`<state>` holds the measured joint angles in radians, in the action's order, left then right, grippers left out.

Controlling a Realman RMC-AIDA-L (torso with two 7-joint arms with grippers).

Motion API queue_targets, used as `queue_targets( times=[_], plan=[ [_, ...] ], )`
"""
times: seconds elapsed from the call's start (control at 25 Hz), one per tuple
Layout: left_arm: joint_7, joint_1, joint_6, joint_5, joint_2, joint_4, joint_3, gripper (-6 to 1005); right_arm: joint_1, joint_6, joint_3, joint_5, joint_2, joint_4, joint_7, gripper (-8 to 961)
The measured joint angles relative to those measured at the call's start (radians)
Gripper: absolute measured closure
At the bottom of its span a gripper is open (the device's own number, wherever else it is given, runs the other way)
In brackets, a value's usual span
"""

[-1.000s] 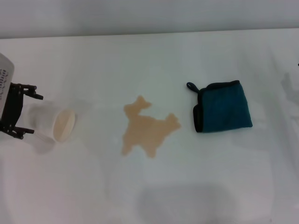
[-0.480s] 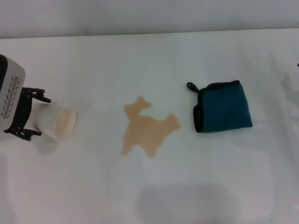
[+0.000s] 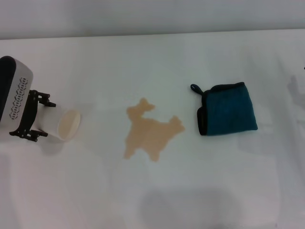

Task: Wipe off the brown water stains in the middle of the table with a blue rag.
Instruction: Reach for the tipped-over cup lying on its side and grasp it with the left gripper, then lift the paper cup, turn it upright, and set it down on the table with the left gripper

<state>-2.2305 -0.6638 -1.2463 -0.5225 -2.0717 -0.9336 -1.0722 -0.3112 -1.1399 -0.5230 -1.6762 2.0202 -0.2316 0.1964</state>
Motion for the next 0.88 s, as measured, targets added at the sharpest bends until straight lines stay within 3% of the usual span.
queue_targets(
  times=[0.32,0.44,0.64,0.88],
  plan=[
    [0.002,-0.002,0.014,-0.023,-0.001,-0.005,0.006,273,0.0,0.001,0.0,0.002,-0.001,0.0,0.0,126],
    [0.005,-0.001,0.031,-0.1,-0.001,-0.025,0.036,273,0.0,0.001,0.0,0.002,-0.002,0.002,0.0,127],
    [0.01,0.015,0.083,-0.343,-0.001,-0.052,0.152,272,-0.002,0.003,-0.001,0.003,-0.002,0.005,0.0,127],
    [-0.012,0.068,0.187,-0.659,-0.005,0.063,0.143,271,-0.008,0.003,-0.007,0.003,-0.002,0.008,0.0,127]
  ],
)
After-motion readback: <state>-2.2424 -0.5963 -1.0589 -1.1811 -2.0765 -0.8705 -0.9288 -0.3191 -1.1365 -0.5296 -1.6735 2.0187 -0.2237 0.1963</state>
